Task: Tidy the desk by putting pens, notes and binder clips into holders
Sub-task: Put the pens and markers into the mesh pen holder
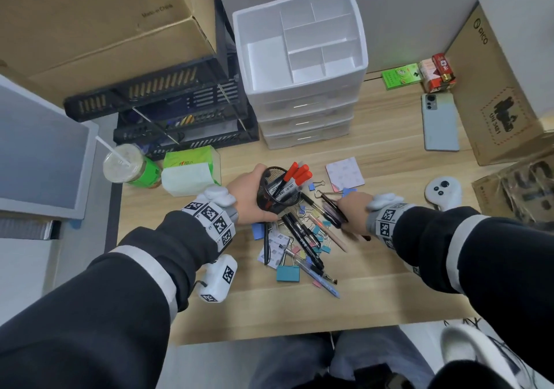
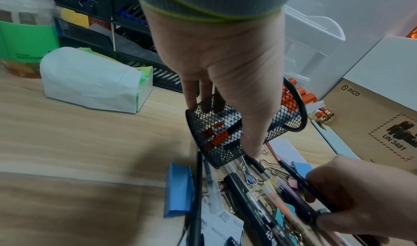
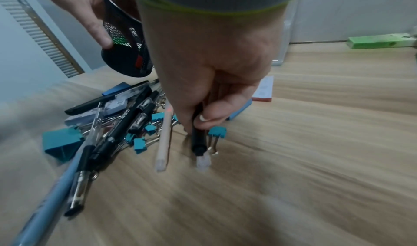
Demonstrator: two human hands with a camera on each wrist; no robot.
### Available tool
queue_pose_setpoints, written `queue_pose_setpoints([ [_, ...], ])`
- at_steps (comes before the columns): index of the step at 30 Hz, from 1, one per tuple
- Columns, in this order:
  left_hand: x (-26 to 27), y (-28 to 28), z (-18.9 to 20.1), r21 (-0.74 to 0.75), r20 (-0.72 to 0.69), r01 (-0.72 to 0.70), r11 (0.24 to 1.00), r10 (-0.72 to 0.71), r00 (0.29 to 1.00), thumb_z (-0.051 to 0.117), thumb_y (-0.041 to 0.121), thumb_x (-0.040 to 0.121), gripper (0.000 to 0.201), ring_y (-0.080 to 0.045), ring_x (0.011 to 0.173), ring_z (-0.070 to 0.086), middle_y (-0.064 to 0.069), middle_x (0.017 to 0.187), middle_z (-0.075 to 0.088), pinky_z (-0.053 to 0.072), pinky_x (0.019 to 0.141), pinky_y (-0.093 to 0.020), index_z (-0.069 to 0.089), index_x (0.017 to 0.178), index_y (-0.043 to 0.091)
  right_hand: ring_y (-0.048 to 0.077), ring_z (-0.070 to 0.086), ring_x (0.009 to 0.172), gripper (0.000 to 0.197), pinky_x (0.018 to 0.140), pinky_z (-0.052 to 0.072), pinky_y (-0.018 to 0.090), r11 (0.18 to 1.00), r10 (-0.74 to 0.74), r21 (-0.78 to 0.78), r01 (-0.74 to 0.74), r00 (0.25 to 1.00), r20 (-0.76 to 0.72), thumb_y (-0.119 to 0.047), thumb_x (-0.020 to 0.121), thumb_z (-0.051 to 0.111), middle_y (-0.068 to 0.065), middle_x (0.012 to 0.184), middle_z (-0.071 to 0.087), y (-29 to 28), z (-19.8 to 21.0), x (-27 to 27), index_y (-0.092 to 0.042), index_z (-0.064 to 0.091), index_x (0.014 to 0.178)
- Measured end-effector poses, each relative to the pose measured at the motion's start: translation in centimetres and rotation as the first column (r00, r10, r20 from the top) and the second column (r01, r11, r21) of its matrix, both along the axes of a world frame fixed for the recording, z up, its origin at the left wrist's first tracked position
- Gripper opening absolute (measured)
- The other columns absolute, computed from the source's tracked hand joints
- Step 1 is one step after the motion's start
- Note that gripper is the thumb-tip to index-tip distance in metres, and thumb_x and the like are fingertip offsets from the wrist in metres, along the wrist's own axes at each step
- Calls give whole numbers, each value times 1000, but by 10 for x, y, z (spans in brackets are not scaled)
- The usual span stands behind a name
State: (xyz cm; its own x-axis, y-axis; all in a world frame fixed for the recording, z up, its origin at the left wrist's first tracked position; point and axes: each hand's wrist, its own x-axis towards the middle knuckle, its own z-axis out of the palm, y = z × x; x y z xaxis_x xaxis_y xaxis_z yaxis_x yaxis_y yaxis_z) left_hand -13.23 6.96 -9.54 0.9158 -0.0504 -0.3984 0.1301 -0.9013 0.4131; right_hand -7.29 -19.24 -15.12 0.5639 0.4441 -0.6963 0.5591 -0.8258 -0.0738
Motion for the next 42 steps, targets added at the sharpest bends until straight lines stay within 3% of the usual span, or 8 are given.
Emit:
queue_pose_setpoints([
  [6, -4, 1, 0, 13, -8, -13, 1000, 14, 1000, 85, 56, 51, 94, -18, 87, 63, 4, 100, 65, 55, 75, -37, 34, 124, 26, 16, 58, 59, 10, 51, 46, 25, 997, -74, -29, 74, 997, -14, -22, 87, 65, 0, 73, 62, 6, -3, -4, -14, 61, 84],
  [11, -5, 2, 3, 15, -22, -8, 1000, 8, 1000, 84, 57, 51, 94, -17, 86, 62, 5, 100, 64, 55, 75, -37, 33, 124, 28, 19, 66, 61, 13, 65, 59, 31, 992, -122, -20, 121, 991, -63, -29, 73, 62, 1, 71, 67, 1, -2, 4, -16, 61, 74],
  [14, -3, 2, 6, -5, 13, -7, 1000, 7, 1000, 88, 51, 54, 92, -16, 85, 60, 8, 98, 61, 47, 70, -29, 36, 125, 23, 23, 62, 65, 21, 63, 53, 31, 988, -131, 84, 131, 991, -11, -35, 82, 51, 4, 76, 63, 0, 2, 8, -15, 54, 76],
  [17, -2, 1, 8, -24, 40, -9, 1000, 10, 999, 90, 48, 55, 91, -15, 85, 60, 9, 99, 61, 44, 69, -26, 39, 125, 20, 21, 52, 64, 19, 58, 40, 30, 975, -108, 199, 102, 994, 21, -33, 89, 50, 4, 78, 54, 3, 5, 9, -15, 48, 84],
  [26, -12, 5, 3, 3, 22, -25, 1000, 24, 999, 86, 55, 54, 92, -15, 84, 59, 8, 98, 60, 47, 69, -29, 36, 124, 25, 16, 61, 63, 13, 63, 57, 35, 964, 24, 265, -31, 999, 27, -40, 92, 45, -5, 73, 62, 16, -19, -1, -28, 47, 87],
  [32, -18, 6, -2, 24, 37, -48, 999, 47, 998, 85, 56, 52, 91, -19, 86, 61, 7, 98, 61, 54, 75, -39, 35, 122, 26, 16, 62, 67, 11, 66, 59, 35, 970, -23, 244, 21, 1000, 8, -30, 90, 52, 0, 78, 63, 22, -22, -7, -23, 54, 83],
  [36, -20, 5, -5, -5, 37, -76, 997, 76, 996, 87, 53, 51, 91, -18, 86, 62, 8, 97, 62, 55, 75, -38, 36, 122, 27, 16, 59, 64, 17, 54, 46, 26, 957, -72, 283, 63, 997, 19, -38, 85, 52, -2, 73, 60, 18, -17, -4, -24, 48, 75],
  [42, -18, 4, -4, -2, 28, -80, 997, 80, 996, 86, 56, 50, 92, -18, 87, 62, 5, 100, 64, 55, 76, -38, 36, 122, 28, 18, 63, 64, 19, 63, 59, 34, 961, -115, 250, 118, 993, -29, -40, 74, 56, -1, 74, 63, 6, -9, 2, -22, 54, 78],
])
